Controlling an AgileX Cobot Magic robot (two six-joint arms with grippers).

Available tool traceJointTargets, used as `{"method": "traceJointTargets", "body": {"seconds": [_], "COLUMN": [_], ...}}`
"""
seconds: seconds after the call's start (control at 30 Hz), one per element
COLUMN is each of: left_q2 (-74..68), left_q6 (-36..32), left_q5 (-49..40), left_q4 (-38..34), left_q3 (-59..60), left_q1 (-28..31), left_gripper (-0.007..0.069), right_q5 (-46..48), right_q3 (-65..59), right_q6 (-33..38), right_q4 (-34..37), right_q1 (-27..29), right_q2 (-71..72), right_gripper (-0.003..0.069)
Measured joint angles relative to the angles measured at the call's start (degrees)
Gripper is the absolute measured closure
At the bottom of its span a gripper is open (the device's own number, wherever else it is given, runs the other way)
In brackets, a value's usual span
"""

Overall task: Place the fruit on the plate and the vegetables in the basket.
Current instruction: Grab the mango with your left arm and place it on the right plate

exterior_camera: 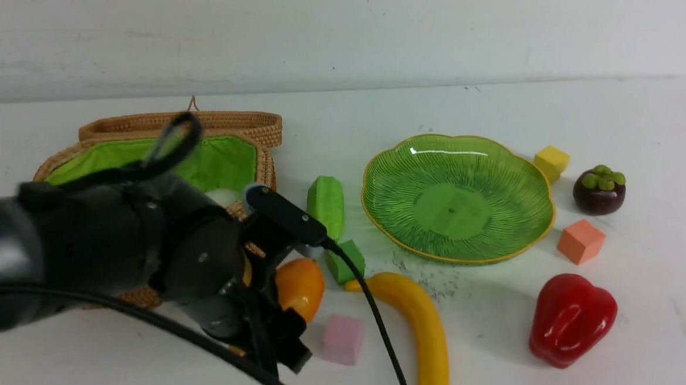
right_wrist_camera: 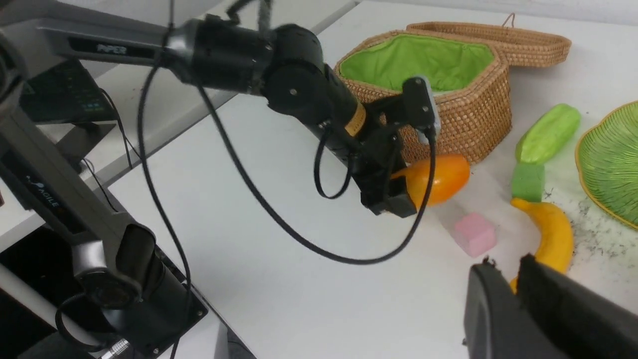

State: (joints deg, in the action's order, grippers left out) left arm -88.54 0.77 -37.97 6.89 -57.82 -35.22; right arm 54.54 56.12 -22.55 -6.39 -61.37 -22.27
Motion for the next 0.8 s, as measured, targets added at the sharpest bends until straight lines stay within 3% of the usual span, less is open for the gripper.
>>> {"method": "traceJointTargets", "body": {"seconds": [0.1, 0.23, 0.37, 0.47, 0.8], "left_q2": [5.3, 7.5, 1.8, -5.6, -27.2], "left_q6": [-4.2, -16.0, -30.4, -38.5, -42.3], "left_q5": [1.3, 6.1, 8.7, 9.4, 10.0], "left_q4": [-7.2, -21.5, -36.8, -43.9, -44.7], "left_q3": [0.0, -2.5, -9.9, -16.9, -38.3], "left_q1": [0.0, 0.0, 0.0, 0.0, 0.0], "left_gripper": [0.0118, 0.0118, 0.0118, 0.0118, 0.0118], "right_q5": [0.2, 1.7, 7.7, 13.6, 18.2], "right_q3": [0.0, 0.0, 0.0, 0.0, 0.0], "right_q6": [-1.6, -8.4, -16.0, -20.1, -22.4], "right_q4": [-4.4, -15.5, -27.2, -33.0, -30.7], "right_q1": [0.0, 0.0, 0.0, 0.0, 0.0], "right_q2": [0.0, 0.0, 0.0, 0.0, 0.0], "right_gripper": [0.057, 0.057, 0.057, 0.0568, 0.0562]}}
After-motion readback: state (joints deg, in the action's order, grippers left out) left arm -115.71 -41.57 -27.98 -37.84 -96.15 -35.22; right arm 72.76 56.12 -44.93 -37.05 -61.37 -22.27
